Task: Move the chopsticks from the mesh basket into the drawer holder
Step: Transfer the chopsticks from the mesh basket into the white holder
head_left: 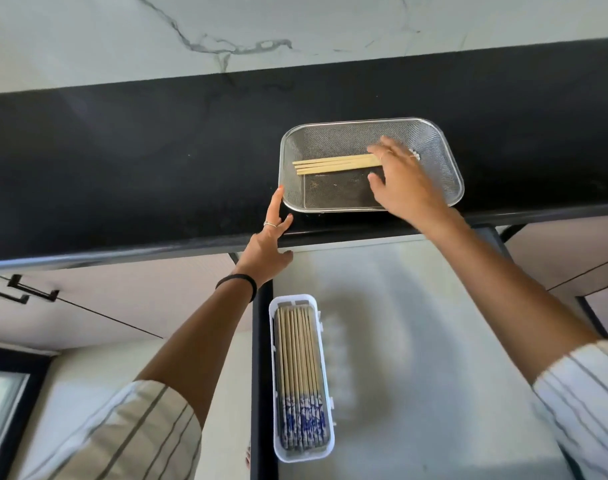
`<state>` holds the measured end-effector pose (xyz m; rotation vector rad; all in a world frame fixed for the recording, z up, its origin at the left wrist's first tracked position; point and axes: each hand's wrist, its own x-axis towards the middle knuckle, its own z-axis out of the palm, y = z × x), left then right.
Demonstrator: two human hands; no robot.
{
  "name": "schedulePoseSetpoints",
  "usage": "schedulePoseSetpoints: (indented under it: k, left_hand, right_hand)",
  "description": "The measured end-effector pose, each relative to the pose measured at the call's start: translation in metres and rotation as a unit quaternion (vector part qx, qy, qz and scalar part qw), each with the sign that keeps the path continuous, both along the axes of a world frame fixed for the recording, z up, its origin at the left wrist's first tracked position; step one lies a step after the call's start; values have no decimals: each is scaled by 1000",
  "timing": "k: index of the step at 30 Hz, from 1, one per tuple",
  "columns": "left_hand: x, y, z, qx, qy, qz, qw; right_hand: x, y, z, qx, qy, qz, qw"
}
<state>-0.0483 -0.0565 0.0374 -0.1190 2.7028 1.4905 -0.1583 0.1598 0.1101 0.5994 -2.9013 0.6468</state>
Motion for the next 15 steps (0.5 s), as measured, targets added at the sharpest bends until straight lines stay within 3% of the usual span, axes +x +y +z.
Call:
schedulePoseSetpoints:
  k: [4,8,15]
  left_hand:
    - [-1,-1,-2,-2,-3,2,1000]
    - [0,-2,-4,-12,1,3,1000]
    - [2,-1,-6,-22,14,20,999]
  right_hand:
    - [-56,-6,-19,184,-116,6,976]
    - [-76,-12,-34,233,-146,9,961]
    - [-70,-28,-35,254,16,3,967]
